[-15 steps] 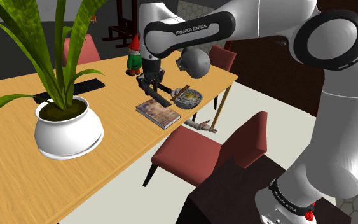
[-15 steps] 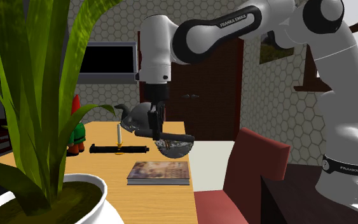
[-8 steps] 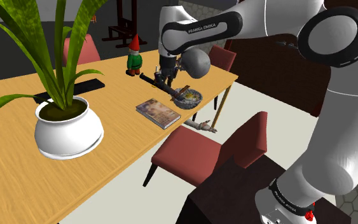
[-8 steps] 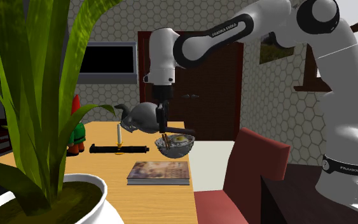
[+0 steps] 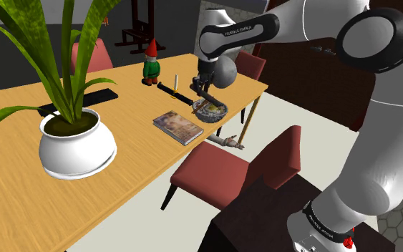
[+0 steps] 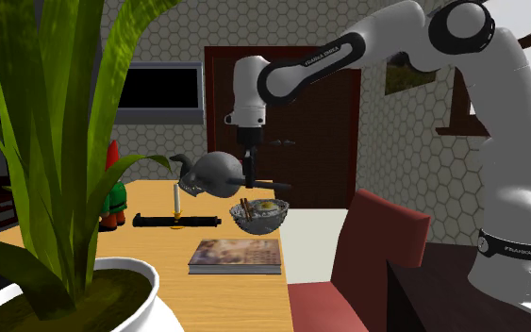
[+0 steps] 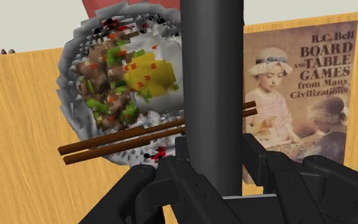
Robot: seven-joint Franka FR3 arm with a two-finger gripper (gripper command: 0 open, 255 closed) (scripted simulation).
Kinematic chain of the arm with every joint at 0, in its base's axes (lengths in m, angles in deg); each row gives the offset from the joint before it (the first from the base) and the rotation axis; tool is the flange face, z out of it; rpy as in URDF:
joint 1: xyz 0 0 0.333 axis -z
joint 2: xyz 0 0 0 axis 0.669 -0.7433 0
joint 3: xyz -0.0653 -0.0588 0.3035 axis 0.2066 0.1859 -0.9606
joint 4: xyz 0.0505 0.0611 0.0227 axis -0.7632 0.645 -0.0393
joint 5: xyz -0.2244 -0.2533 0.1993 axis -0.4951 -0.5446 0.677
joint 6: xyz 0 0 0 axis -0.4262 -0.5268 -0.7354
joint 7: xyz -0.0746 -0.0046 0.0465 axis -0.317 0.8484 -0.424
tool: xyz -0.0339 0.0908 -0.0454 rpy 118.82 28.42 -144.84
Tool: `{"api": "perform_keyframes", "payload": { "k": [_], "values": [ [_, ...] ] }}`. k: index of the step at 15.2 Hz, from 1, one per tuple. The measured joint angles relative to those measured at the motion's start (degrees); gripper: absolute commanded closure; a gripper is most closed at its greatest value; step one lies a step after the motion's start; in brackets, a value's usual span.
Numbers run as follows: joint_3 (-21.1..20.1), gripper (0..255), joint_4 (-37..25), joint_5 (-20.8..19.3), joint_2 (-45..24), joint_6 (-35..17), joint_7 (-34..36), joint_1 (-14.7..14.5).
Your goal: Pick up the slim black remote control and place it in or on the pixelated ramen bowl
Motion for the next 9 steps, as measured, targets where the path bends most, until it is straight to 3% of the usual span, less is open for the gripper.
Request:
{"api": "perform_keyframes", "payload": {
  "k": [5,9],
  "values": [
    [1.7,255,0.0,0.6,-0.6,-1.2,-5.6,3.9],
    [2.0,255,0.7,0.3,-2.1,-3.3,-6.0,4.2]
  ]
}}
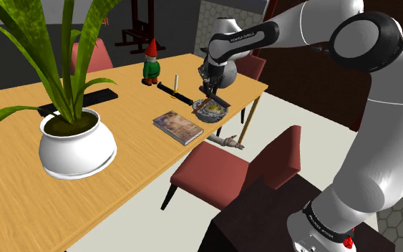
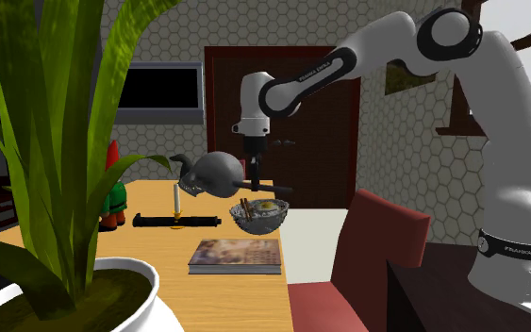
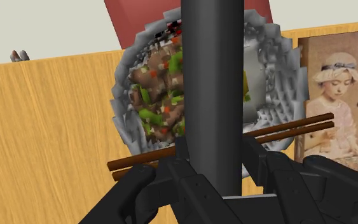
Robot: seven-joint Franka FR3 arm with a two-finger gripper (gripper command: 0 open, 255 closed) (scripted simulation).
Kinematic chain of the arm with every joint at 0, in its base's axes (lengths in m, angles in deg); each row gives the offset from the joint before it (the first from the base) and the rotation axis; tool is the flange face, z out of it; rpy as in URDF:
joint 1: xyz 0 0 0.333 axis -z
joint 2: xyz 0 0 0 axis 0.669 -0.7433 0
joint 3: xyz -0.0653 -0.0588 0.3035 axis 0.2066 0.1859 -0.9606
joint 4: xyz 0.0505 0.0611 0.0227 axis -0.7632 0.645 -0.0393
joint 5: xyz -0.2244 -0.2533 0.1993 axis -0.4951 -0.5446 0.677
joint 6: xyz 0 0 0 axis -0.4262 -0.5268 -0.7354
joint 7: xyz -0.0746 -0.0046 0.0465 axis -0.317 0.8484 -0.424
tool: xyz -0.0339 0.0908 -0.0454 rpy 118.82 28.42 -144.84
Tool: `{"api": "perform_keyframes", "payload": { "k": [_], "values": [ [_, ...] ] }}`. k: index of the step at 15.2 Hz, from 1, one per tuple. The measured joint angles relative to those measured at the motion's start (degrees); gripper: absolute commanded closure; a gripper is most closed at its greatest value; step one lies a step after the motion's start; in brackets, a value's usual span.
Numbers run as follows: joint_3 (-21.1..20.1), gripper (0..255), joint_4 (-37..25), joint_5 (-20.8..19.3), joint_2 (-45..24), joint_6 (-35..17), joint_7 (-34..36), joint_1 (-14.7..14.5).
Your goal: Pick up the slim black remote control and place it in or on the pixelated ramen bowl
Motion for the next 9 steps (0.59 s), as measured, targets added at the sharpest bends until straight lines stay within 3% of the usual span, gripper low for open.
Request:
{"api": "perform_keyframes", "payload": {
  "k": [9],
  "values": [
    [0.3,255,2.1,-0.8,-2.3,-4.5,0.7,-0.1]
  ]
}}
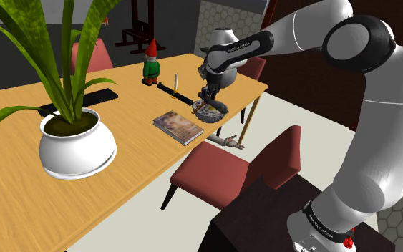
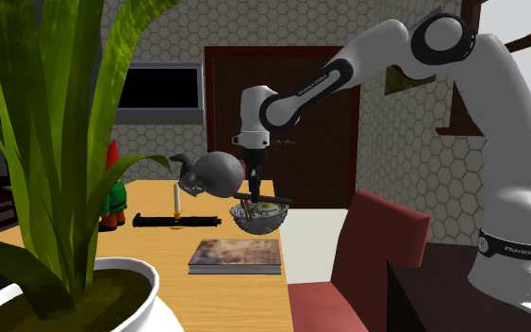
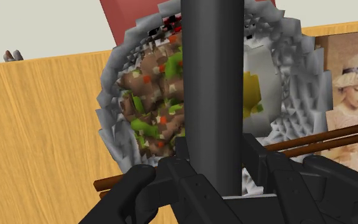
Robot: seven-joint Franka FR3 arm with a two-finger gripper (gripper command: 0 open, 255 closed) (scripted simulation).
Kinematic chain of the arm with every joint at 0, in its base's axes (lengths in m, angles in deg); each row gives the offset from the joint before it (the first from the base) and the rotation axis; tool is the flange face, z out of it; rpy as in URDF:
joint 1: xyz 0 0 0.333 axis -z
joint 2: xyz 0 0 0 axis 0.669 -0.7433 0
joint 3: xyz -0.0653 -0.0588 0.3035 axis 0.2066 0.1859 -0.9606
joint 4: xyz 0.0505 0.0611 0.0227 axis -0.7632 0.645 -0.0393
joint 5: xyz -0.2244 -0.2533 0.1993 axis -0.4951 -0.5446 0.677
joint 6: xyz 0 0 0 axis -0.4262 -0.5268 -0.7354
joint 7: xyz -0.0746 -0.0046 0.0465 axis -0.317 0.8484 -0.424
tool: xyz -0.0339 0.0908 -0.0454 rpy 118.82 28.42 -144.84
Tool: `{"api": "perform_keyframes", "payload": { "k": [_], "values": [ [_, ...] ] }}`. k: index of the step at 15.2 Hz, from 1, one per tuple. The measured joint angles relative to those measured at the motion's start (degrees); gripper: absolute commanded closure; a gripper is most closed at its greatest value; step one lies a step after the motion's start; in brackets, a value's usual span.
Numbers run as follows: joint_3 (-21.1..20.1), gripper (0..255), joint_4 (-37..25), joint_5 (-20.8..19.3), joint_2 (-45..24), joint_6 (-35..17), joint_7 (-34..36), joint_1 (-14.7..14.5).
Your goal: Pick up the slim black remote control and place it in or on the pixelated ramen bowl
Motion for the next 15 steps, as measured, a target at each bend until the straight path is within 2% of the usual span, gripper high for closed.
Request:
{"api": "perform_keyframes", "payload": {
  "k": [4,5,11,15],
  "values": [
    [0.0,255,0.1,0.0,0.0,-0.1,0.0,0.0],
    [0.0,0,0.1,0.0,0.0,-0.1,0.0,0.0],
    [0.0,0,0.1,0.0,-0.1,-0.1,0.0,0.0],
    [-0.4,0,-1.1,0.8,3.0,4.0,-0.4,0.0]
  ]
}}
